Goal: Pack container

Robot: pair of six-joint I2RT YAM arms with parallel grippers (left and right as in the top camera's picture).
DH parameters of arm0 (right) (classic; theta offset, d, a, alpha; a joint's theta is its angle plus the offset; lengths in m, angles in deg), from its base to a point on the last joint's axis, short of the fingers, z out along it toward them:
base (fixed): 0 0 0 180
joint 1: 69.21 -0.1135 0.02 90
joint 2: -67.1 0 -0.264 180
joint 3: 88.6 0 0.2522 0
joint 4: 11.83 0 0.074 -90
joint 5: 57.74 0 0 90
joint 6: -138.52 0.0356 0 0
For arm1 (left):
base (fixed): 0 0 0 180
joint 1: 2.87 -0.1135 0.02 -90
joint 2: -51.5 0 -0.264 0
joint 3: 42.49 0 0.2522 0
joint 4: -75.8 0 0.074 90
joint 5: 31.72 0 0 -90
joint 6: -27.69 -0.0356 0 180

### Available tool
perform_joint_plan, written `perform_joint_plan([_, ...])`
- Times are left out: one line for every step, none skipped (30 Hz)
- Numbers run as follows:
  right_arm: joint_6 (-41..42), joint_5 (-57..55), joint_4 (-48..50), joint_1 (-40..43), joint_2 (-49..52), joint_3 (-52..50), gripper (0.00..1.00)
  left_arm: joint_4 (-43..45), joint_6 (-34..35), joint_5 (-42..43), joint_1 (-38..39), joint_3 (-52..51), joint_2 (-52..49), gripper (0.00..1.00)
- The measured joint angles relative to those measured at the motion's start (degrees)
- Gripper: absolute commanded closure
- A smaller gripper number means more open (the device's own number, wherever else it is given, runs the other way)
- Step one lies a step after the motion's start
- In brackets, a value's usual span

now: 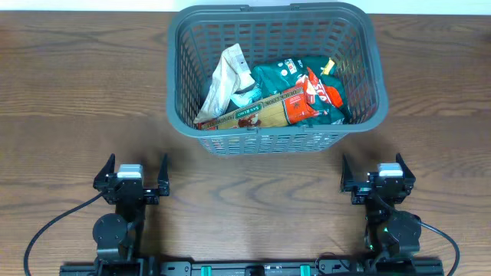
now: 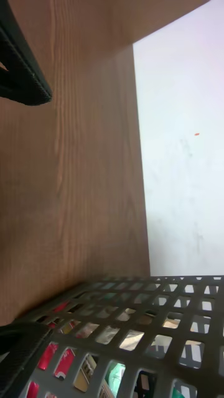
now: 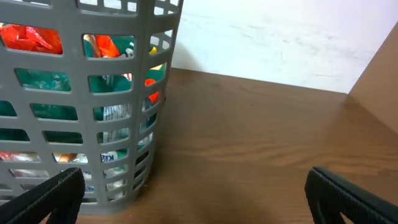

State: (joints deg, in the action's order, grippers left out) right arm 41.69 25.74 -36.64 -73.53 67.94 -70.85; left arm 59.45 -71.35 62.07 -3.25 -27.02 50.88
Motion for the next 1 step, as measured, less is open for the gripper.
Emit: perform_joint_plan([0.0,0.0,0.0,0.0,0.0,0.0,0.01,0.0,0.0,0.0,0.0,0.0,0.0,0.01])
